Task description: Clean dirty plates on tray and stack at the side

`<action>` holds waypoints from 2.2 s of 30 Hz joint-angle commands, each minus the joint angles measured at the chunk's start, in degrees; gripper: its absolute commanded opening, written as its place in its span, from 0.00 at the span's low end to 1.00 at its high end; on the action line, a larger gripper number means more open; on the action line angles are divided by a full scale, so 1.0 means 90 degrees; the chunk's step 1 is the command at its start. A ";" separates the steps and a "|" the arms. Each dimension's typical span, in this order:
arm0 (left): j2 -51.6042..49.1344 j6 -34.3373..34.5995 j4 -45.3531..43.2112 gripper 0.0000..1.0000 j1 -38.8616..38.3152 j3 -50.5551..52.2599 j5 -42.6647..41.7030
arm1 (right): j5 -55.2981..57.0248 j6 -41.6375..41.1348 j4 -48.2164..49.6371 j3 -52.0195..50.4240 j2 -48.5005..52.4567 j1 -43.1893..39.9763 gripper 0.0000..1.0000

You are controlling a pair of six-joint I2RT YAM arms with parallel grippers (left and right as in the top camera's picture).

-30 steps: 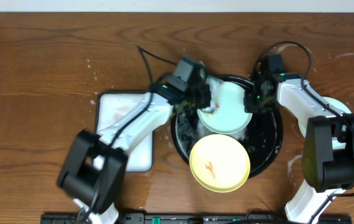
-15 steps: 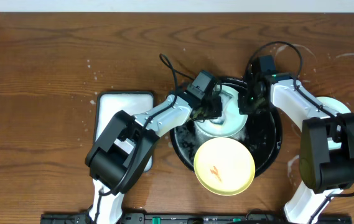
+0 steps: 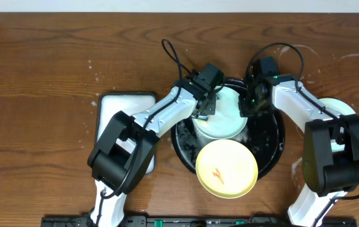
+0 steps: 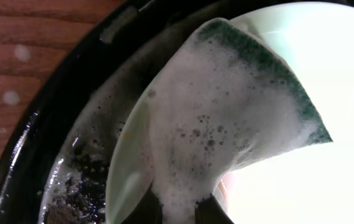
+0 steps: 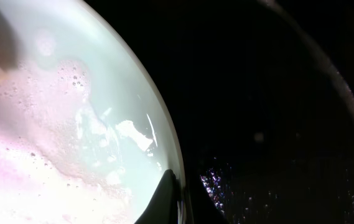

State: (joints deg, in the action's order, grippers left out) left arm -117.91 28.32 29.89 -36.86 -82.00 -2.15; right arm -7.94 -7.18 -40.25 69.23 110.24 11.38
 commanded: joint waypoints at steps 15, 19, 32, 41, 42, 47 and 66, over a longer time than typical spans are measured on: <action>-0.0301 0.1588 -0.0612 0.08 -0.0508 -0.0051 -0.2210 | 0.0002 0.0039 -0.0124 -0.0158 0.0136 0.0117 0.01; -0.0299 0.1581 -0.0068 0.08 -0.0240 -0.0051 -0.1678 | 0.0002 0.0039 -0.0124 -0.0158 0.0136 0.0117 0.01; -0.0299 -0.0435 -0.0180 0.08 0.0219 -0.0053 0.1987 | 0.0002 0.0039 -0.0100 -0.0158 0.0136 0.0117 0.01; -0.0401 0.1358 -0.0845 0.07 -0.0092 -0.0041 -0.0673 | 0.0000 0.0039 -0.0124 -0.0158 0.0136 0.0117 0.01; -0.0440 0.1586 -0.0889 0.07 -0.0109 -0.0041 -0.1054 | 0.0002 0.0039 -0.0121 -0.0158 0.0136 0.0117 0.01; -0.0566 0.2171 -0.0850 0.07 -0.0304 -0.0039 -0.1999 | 0.0000 0.0039 -0.0121 -0.0158 0.0136 0.0117 0.01; -0.0627 0.0952 0.0141 0.08 0.1379 -0.0046 -0.1302 | 0.0000 0.0041 -0.0148 -0.0158 0.0136 0.0117 0.01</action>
State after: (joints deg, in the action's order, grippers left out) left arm -120.66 40.95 30.04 -28.97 -83.40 -21.37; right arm -8.45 -7.20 -40.25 69.23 110.24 11.77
